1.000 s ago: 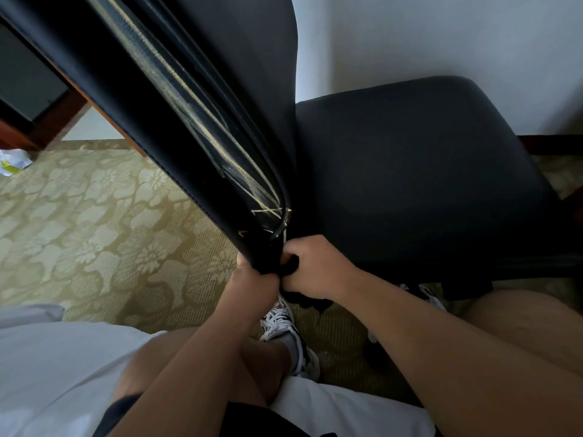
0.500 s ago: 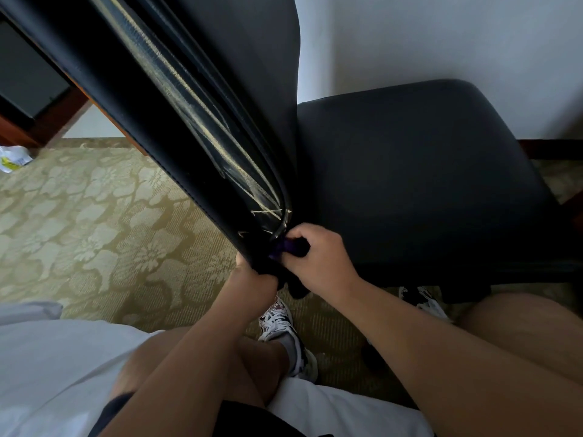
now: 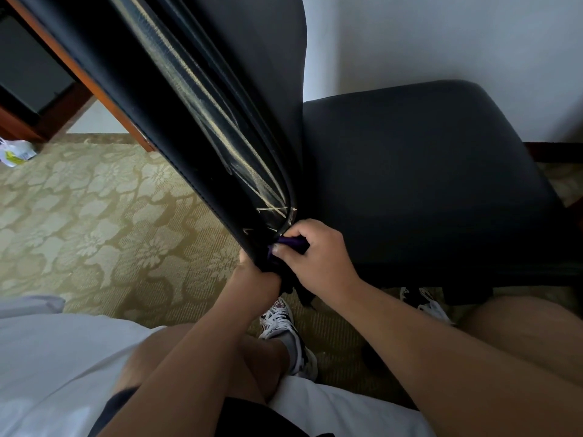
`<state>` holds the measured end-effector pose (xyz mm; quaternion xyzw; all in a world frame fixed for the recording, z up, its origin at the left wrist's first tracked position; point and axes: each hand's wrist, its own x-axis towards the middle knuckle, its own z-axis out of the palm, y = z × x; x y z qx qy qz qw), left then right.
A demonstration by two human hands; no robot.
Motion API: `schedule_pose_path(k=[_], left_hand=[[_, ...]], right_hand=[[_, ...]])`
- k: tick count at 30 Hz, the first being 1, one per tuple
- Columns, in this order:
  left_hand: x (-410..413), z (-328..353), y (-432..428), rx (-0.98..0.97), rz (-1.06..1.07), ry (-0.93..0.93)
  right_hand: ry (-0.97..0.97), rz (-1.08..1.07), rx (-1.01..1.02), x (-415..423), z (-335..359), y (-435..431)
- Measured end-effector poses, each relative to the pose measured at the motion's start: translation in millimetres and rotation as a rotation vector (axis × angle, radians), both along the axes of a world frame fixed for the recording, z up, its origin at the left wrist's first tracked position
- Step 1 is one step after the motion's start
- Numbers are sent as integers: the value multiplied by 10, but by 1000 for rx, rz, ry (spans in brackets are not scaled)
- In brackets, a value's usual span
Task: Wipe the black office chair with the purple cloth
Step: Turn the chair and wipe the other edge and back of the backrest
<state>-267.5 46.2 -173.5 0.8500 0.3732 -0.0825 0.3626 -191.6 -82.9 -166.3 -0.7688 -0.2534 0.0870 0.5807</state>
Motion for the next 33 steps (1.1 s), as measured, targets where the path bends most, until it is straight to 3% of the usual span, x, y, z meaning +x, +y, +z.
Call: schedule_pose_path(k=[5,11,15,21,26,33], left_hand=[[-4,-19,-4,12,26,29],[6,-10,10,0,19,18],[12,-12,8,23,5,20],[15,-23,9,25,10,27],[-8,-16,-17,40,47,21],[7,-18,-9,35,18,13]], right_hand=[[35,89,-142,-13,-151,3],[-45,-57,99,-10,-38,38],[-55,-86,138,-38,-62,52],[-13,-14,39,-12,-110,78],[-59,63,-222,-77,-178,31],[171,-156,134,-97,-20,91]])
